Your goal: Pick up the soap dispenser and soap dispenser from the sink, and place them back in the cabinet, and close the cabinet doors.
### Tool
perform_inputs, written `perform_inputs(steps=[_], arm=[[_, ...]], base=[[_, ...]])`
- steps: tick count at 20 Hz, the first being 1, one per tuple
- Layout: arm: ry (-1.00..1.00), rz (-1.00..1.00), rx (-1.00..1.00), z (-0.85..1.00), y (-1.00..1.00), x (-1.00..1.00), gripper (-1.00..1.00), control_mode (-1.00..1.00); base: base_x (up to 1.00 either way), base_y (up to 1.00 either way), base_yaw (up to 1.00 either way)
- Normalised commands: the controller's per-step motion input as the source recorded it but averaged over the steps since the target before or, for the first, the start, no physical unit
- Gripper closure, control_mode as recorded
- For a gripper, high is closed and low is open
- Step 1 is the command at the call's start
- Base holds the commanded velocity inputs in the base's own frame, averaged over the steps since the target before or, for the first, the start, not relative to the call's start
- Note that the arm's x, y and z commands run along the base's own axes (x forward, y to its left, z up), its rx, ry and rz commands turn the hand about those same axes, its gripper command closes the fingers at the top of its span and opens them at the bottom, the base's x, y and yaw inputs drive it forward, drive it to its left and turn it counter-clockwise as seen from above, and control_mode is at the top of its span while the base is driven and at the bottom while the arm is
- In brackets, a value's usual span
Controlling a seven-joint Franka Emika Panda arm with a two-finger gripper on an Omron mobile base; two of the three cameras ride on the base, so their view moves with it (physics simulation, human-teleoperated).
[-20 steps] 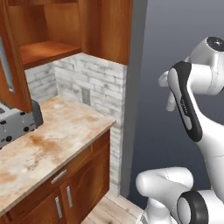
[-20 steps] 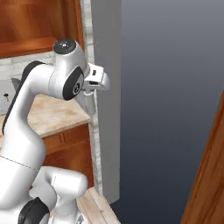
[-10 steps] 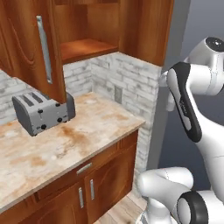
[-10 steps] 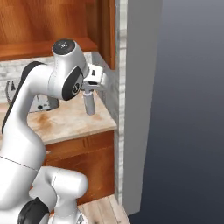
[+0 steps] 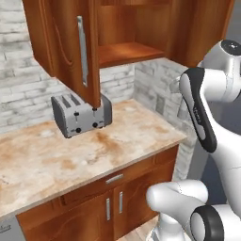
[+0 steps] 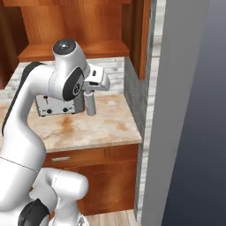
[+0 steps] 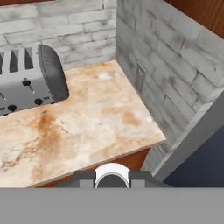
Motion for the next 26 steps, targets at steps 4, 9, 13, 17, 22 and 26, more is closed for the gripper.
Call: perform_inputs(steps=[4,9,13,17,22,26], arm=[[0.0,0.0,0.0,0.0,0.0,0.0,1.0,1.0],[0.0,0.0,0.0,0.0,0.0,0.0,1.0,1.0],[0.0,0.0,0.0,0.0,0.0,0.0,1.0,1.0],[0.0,0.0,0.0,0.0,0.0,0.0,1.0,1.0],[0.0,0.0,0.0,0.0,0.0,0.0,1.0,1.0],[0.0,0.0,0.0,0.0,0.0,0.0,1.0,1.0]], base=[[0.35,0.0,0.36],[0.43,0.0,0.31],[0.59,0.0,0.27],[0.55,-0.04,0.12],[0.47,-0.21,0.07],[0.32,-0.44,0.15]])
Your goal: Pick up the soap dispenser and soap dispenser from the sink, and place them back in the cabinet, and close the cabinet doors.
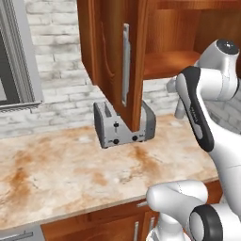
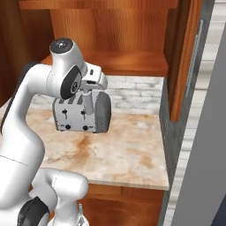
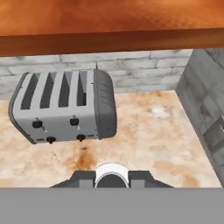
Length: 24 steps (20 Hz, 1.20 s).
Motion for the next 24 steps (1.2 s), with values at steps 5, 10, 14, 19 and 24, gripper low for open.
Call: perform_inputs(steps=[5,10,14,19,24], arm=[[0.0,0.0,0.0,0.0,0.0,0.0,1.0,1.0],[0.0,0.0,0.0,0.0,0.0,0.0,1.0,1.0],[0.0,0.0,0.0,0.0,0.0,0.0,1.0,1.0],[-0.01,0.02,0.0,0.05,-0.06,0.0,1.0,-1.0],[-0.08,0.05,0.0,0.32,-0.07,0.0,1.0,-1.0]], base=[[0.17,-0.62,0.24],[0.14,-0.16,0.08],[0.07,0.0,0.0],[0.0,-0.04,0.01],[0.0,0.0,0.0]])
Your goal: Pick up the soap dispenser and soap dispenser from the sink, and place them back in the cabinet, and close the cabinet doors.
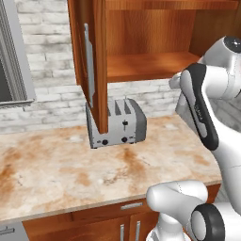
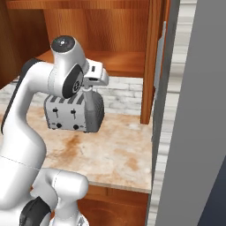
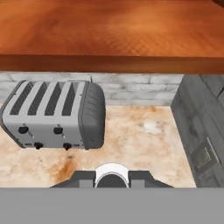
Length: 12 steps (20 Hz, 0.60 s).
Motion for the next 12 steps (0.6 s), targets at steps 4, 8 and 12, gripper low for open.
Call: perform_inputs(steps=[4,8,12], arm=[[-0.15,0.04,0.0,0.35,0.0,-0.09,1.0,-1.0],[-0.17,0.02,0.0,0.37,0.0,-0.16,1.0,-1.0],[-0.16,0.0,0.0,0.31,0.0,-0.09,1.0,-1.0]], base=[[0.0,0.0,0.0],[0.0,0.0,0.0],[0.0,0.0,0.0]])
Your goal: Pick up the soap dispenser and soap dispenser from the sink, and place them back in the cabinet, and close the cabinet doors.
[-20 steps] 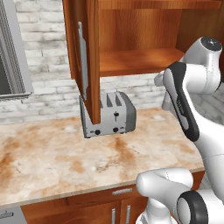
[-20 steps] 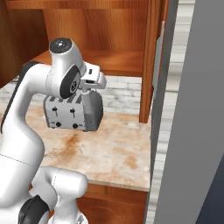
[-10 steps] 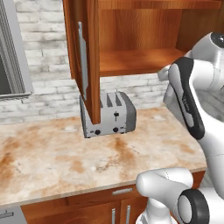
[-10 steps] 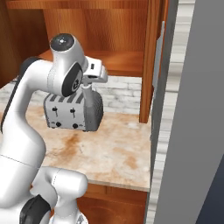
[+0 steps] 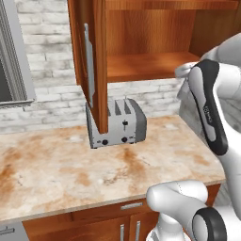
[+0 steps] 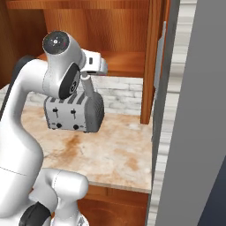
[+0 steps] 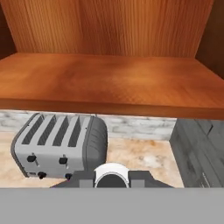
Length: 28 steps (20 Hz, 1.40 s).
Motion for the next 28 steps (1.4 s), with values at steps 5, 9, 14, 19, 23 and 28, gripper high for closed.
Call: perform_inputs(steps=[5,9,14,19,23,28], arm=[[-0.11,0.0,0.0,0.37,0.0,-0.1,1.0,-1.0],[-0.01,0.0,0.0,0.48,-0.03,-0.03,1.0,-1.0],[0.0,0.0,0.0,0.43,-0.05,0.0,1.0,-1.0],[0.0,0.01,0.0,0.13,0.0,0.03,1.0,-1.0],[0.0,0.02,0.0,0.0,0.0,0.19,1.0,-1.0],[0.0,0.02,0.0,0.0,0.0,0.31,1.0,-1.0]], base=[[0.0,0.0,0.0],[0.0,0.0,0.0],[0.0,0.0,0.0],[0.0,0.0,0.0],[0.0,0.0,0.0],[0.0,0.0,0.0]])
